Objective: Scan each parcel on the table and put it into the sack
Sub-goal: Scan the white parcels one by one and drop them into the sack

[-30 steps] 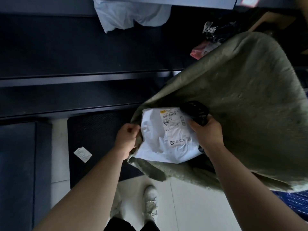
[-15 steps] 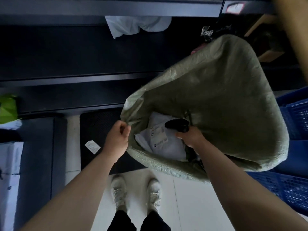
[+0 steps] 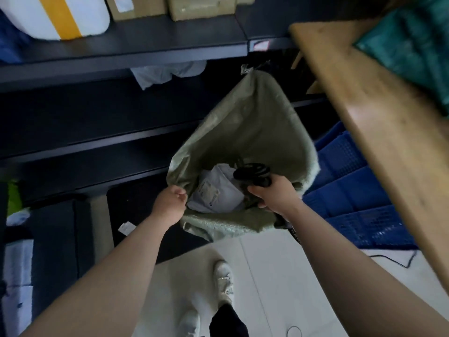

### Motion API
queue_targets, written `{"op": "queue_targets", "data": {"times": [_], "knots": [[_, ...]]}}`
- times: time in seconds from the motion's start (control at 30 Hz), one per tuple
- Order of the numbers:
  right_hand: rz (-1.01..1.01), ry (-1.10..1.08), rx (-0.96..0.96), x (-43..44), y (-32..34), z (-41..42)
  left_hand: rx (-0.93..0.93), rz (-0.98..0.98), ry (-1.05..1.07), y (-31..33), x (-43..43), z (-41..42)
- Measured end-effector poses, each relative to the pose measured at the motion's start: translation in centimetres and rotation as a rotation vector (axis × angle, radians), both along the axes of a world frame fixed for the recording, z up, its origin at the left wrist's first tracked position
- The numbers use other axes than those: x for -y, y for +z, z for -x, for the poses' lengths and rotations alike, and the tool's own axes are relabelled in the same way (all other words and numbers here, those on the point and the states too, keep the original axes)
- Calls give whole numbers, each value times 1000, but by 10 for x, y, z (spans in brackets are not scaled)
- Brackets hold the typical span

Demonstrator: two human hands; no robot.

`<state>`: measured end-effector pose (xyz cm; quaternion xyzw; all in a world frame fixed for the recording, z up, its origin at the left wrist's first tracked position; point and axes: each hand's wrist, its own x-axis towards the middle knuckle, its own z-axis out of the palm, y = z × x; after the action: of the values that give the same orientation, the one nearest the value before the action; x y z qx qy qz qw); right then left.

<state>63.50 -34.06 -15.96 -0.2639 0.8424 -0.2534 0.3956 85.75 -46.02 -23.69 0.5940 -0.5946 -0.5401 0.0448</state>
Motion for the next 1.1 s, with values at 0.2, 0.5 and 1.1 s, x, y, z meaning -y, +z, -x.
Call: {"op": "queue_targets", "data": {"times": [0.2, 0.5, 1.1], "knots": [[44, -105, -106, -88, 111, -2, 12, 294, -412, 125, -49, 40], [86, -321, -339, -242, 240, 62, 16, 852, -949, 282, -156, 159], [93, -465, -502, -504, 323, 360, 23, 1265, -1090, 352, -390, 496]]}}
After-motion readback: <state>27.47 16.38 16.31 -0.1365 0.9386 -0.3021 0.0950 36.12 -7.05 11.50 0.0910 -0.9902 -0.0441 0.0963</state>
